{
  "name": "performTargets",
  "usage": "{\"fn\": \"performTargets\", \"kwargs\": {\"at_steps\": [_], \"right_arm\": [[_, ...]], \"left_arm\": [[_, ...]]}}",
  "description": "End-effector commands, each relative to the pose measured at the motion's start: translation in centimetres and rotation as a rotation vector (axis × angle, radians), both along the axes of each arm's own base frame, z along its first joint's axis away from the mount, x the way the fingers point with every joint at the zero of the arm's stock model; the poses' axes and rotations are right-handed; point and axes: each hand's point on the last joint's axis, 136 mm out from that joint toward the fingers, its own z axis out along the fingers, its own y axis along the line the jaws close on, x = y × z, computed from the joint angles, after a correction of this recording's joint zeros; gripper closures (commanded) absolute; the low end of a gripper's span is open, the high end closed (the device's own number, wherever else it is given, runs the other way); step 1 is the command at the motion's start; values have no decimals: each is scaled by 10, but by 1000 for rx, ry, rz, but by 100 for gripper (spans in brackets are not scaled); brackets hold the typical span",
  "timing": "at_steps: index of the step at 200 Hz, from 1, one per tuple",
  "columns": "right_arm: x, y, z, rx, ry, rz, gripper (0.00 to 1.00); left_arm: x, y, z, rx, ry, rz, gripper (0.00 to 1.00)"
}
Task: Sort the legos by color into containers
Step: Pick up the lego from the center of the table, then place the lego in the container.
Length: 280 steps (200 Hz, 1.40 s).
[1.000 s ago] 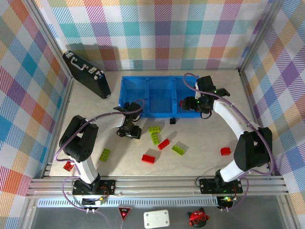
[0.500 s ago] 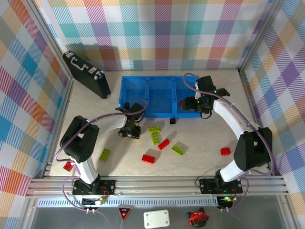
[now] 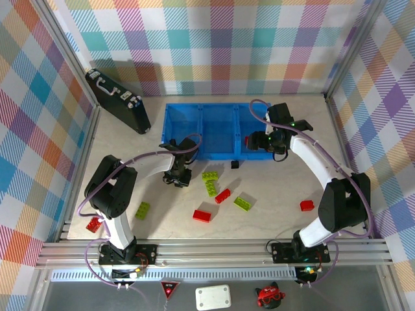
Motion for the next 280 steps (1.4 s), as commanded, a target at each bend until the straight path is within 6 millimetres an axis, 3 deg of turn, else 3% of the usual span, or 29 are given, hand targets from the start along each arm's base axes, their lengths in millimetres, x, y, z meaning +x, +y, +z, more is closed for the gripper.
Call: {"fn": "performTargets", "kwargs": {"at_steps": [1,77,149,228,280], "right_arm": [[-6,4,-4,8,24,21,21],[-6,4,-3,7,22,29,21],[-11,1,-3,-4,22,25,21],[-18,-5,1,-19,18,16,21],[-25,-9,0,-28,20,7,21]], "left_arm": [[-4,1,2,27,14,-20,64],[5,4,25,21,-73,9,74],[28,0,65,10,-174,21,100],[76,1,118,-17,-326,121,96],[110,-5,117,-83,-304,170,95]]}}
